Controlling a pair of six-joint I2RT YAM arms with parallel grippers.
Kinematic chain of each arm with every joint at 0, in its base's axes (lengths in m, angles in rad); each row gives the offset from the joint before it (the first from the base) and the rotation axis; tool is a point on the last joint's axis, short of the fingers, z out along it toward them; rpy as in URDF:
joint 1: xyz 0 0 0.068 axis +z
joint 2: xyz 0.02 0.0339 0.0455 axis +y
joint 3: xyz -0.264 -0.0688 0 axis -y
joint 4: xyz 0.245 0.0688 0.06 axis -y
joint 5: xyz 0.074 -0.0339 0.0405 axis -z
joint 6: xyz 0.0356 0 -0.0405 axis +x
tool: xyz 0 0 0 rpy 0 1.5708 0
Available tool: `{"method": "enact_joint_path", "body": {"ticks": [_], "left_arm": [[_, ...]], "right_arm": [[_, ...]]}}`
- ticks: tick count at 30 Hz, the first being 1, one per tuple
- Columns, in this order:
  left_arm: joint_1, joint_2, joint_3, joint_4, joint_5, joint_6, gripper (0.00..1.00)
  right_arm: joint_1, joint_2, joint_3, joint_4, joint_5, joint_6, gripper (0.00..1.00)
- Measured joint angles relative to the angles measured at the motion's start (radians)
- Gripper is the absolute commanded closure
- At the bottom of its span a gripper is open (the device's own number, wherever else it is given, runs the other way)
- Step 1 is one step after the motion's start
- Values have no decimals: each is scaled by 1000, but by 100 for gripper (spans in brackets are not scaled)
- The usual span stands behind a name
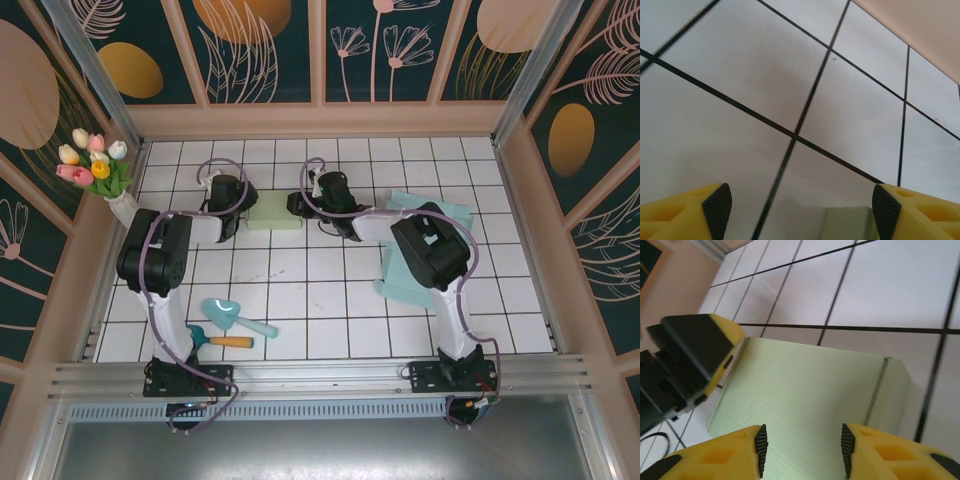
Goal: Fold the paper box
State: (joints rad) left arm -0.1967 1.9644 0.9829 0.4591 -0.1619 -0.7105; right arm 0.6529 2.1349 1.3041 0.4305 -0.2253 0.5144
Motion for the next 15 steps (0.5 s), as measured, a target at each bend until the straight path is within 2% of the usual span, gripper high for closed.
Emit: {"method": "enact_joint_path", "body": {"ticks": [4,7,11,15], "left_arm": [[2,-130,-109,5,19,1,24],[-19,-274,-200,16,31,5,23],[-118,-402,-273,55,31,27,23],[-215,-461,-365,110,50,30,23]], "right_arm": [[0,-108,-111,-51,92,-7,53],[0,-230,-190,-110,226,-10,52],[-10,-342,-243,-217,478,-8,50],[-69,-333,-244,-327,653,2,48]]}}
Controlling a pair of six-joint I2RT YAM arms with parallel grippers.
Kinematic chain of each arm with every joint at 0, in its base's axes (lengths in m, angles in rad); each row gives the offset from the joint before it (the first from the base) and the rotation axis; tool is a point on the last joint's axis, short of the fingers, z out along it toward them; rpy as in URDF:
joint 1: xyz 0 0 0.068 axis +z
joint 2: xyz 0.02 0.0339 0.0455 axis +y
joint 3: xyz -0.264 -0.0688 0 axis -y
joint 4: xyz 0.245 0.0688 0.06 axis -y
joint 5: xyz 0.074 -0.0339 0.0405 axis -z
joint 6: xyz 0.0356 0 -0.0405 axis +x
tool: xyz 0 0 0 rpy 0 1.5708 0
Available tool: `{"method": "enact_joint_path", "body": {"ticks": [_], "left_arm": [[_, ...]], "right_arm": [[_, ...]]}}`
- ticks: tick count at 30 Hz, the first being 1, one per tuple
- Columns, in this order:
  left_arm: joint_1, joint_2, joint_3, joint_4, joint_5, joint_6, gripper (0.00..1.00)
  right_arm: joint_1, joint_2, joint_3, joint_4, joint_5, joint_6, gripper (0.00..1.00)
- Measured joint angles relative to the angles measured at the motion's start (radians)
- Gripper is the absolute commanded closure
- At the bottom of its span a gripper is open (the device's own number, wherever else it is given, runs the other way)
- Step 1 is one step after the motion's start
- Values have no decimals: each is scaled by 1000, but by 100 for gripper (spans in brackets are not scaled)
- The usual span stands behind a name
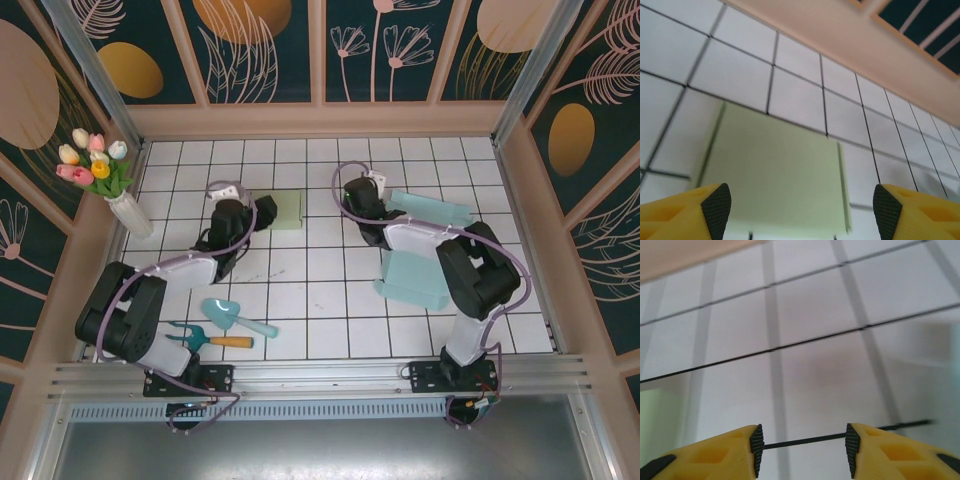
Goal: Fold the paper box
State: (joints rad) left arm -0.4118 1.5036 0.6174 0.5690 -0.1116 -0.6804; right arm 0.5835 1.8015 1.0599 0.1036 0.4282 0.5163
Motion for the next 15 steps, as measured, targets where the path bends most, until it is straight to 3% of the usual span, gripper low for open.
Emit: {"method": "enact_joint_path", "body": {"ticks": [6,15], "left_arm": [[-50,-65,-105,23,-3,0,23],[-87,-101,-148,57,-6,5,23]], "right_arm": [[-79,60,0,-85,105,14,47],[-84,70,-7,-92,114,14,48]]}}
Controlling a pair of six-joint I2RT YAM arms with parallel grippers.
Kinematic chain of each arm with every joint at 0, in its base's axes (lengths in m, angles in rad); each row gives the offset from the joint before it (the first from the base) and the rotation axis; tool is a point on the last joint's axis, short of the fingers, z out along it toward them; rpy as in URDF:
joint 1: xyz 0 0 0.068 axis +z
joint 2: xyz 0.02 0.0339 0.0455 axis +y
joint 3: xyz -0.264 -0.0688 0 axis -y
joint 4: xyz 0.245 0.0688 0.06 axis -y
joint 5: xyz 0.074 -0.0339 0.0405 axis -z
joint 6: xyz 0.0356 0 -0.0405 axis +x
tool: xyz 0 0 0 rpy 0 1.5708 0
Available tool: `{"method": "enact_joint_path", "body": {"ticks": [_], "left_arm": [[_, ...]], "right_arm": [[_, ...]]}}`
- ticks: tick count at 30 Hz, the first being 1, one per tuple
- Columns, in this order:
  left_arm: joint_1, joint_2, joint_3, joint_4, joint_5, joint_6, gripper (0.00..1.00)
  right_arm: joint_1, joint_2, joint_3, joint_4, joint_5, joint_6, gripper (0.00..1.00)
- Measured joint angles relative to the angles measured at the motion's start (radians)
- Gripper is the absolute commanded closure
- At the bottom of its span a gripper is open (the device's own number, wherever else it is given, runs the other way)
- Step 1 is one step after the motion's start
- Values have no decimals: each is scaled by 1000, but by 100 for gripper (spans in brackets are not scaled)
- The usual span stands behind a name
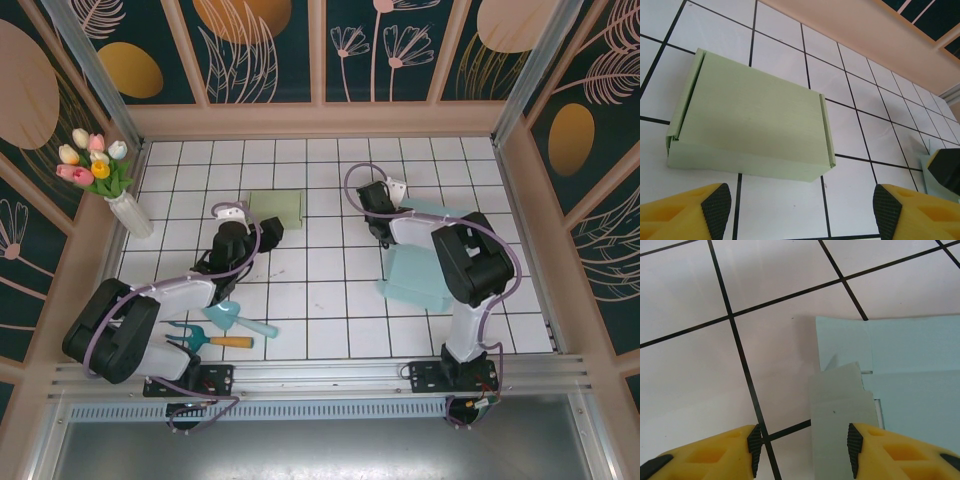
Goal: Fold the paper box
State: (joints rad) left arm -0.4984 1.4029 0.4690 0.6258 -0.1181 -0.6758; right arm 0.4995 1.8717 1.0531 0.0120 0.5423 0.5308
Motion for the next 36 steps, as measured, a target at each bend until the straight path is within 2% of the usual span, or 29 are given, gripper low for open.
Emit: {"method": "enact_joint_path", "body": {"ticks": [10,14,18,19,23,28,32,36], "left_arm": [[-23,-9,-14,9,-18,11,23],[-31,-9,-15,15,-18,11,23],[-37,-9,-15,15,-18,10,23],[-38,-9,-15,15,-18,11,23],[-38,-9,-23,16,-18,11,23],[-39,-16,-45,16,-22,10,23],[-39,-60,-63,5,-34,2,23],[-39,-110,-89,4,-54,-9,23]], "right_arm": [[10,-230,-141,-2,-1,0,47],[-21,-225,-158,34,-64,-5,48],[-32,-164,-156,60,-114,-11,53],[-32,-149,-156,61,-122,-12,58],[-32,-102,-156,64,-157,-23,100],[-3,-108,-157,66,-177,-35,100],[115,-161,-157,13,-142,-25,100],[278,-235,-189,5,-130,28,79]]}}
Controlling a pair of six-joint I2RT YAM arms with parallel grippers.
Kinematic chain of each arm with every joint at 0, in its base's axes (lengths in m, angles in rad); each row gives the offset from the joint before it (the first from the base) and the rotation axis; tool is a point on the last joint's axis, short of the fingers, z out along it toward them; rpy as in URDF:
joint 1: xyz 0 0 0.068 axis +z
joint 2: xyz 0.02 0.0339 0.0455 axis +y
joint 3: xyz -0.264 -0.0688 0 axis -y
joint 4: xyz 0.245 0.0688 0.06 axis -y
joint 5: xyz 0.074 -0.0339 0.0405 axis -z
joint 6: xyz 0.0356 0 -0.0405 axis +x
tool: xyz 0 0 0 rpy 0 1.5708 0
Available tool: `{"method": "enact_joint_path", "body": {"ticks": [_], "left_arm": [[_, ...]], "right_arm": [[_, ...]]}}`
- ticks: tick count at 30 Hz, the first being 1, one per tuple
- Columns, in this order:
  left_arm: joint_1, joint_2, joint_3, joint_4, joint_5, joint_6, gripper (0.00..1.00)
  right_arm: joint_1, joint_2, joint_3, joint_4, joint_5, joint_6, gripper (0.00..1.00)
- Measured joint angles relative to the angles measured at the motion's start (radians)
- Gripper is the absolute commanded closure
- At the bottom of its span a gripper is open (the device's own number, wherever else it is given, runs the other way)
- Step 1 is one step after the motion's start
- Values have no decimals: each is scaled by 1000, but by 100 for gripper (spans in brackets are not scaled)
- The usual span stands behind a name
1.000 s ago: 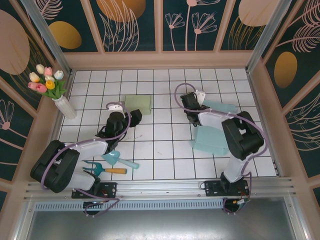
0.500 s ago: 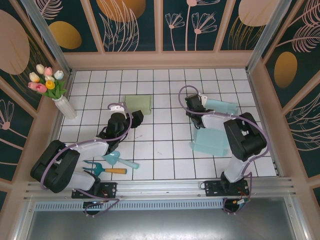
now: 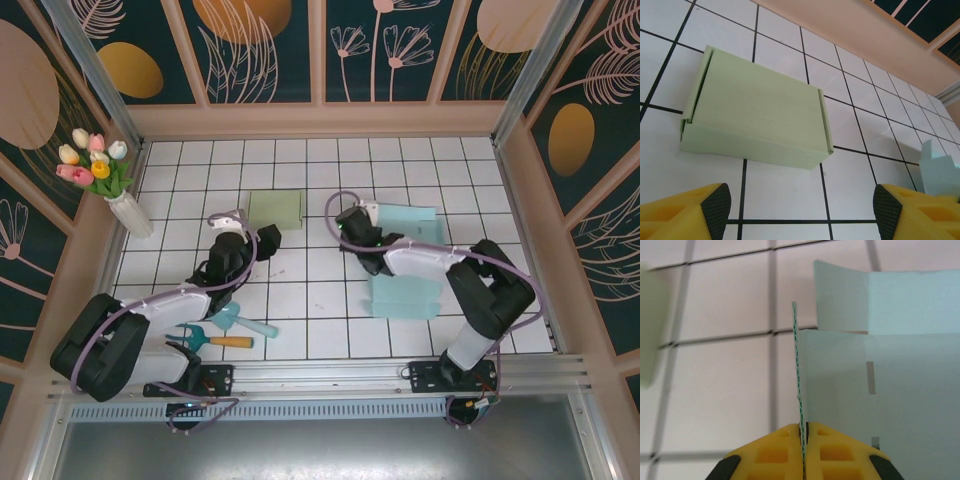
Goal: Fold the paper box
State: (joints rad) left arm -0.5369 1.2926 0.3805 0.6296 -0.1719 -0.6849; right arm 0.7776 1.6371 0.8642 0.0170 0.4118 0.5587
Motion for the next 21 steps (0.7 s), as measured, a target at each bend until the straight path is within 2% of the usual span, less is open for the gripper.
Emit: {"method": "enact_joint_path", "body": {"ticks": [4,8,14,21], "left_arm": [[0,-55,-37,-21,-29,-7,23],[0,-116,-63,-45,-38,-8,23],[-23,-101,-105,-24,28,-52,19],[-215,79,-5,3,24,-116,16]], "right_arm": [[112,-55,-61,26,-48,39,61],[166,-112,-57,8,-55,23,51],[146,-333,10,-116,71,-22,50],[35,-611,-34,-192,142,10,49]]}}
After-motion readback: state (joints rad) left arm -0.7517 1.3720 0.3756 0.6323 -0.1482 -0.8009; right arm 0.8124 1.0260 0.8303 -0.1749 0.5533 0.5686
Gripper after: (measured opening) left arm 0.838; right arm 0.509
